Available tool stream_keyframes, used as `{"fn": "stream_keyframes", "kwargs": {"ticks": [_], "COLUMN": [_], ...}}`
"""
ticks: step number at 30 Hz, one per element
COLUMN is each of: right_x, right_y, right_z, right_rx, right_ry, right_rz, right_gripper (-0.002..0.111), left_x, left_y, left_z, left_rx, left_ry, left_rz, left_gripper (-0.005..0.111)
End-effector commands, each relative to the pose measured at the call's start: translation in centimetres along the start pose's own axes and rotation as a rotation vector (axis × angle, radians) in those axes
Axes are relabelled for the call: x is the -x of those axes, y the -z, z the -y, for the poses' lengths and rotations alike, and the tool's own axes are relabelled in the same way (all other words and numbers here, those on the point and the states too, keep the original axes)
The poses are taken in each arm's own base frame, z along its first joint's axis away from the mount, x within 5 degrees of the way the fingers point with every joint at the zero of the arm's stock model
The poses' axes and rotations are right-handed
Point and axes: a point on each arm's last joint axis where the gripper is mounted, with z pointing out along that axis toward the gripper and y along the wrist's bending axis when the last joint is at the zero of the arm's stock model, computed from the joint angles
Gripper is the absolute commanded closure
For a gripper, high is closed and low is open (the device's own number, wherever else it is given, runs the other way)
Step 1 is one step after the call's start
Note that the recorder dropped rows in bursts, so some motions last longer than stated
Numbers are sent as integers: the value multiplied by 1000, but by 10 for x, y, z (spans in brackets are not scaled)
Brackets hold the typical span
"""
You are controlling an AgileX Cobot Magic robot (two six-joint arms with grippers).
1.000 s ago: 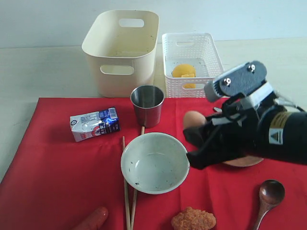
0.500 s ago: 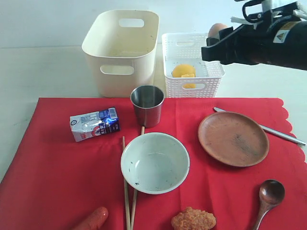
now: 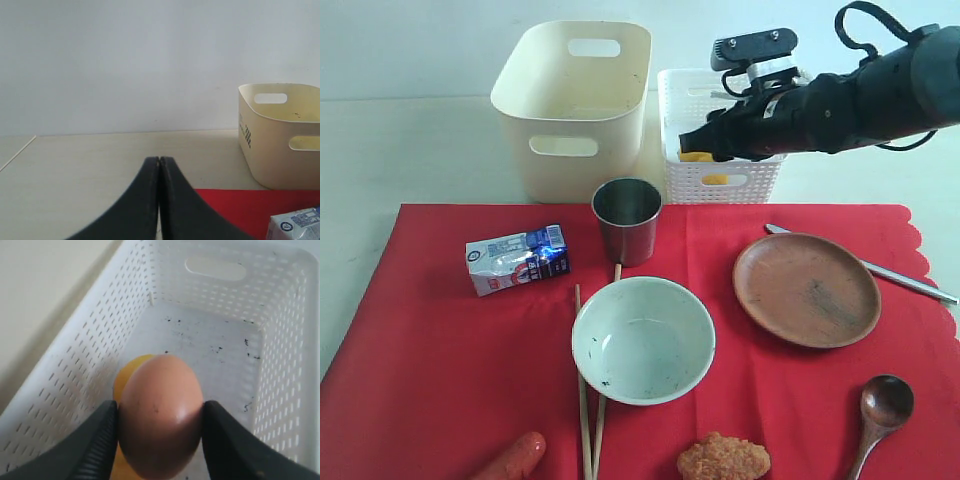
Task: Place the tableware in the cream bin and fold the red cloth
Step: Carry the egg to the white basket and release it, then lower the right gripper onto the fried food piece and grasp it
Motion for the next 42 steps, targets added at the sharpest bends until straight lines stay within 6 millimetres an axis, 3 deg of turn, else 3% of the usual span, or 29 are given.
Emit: {"fn": "stream_keyframes", "kwargs": {"ticks": [1, 5, 8, 13, 17, 23, 27, 33, 36, 42], "right_x": [5, 5, 6, 21, 39, 43, 28, -17, -49, -92], "right_y": [-2, -2, 3, 29, 66, 126, 172, 226, 237, 237], "right_z": [2, 2, 1, 2, 4, 2, 2, 2, -5, -55], "right_rx": [-6, -6, -2, 5, 9, 18, 23, 52, 121, 451], "right_ry": [-24, -29, -28, 20, 13, 18, 10, -3, 4, 215], "right_rz": [22, 15, -17, -51, -46, 13, 56, 32, -73, -119], "right_gripper": [71, 49, 38, 37, 47, 87, 108, 108, 108, 108], "left_x": [-1, -1, -1, -1, -1, -1, -1, -1, -1, -1], "left_y": [0, 0, 0, 0, 0, 0, 0, 0, 0, 0], "left_z": [0, 0, 0, 0, 0, 0, 0, 0, 0, 0], "left_rx": [0, 0, 0, 0, 0, 0, 0, 0, 0, 0], "left_ry": [12, 12, 12, 12, 12, 12, 12, 12, 12, 12], "left_rz": [1, 1, 1, 1, 1, 1, 1, 1, 1, 1], "left_gripper": [104, 104, 104, 104, 104, 104, 104, 104, 104, 104]}}
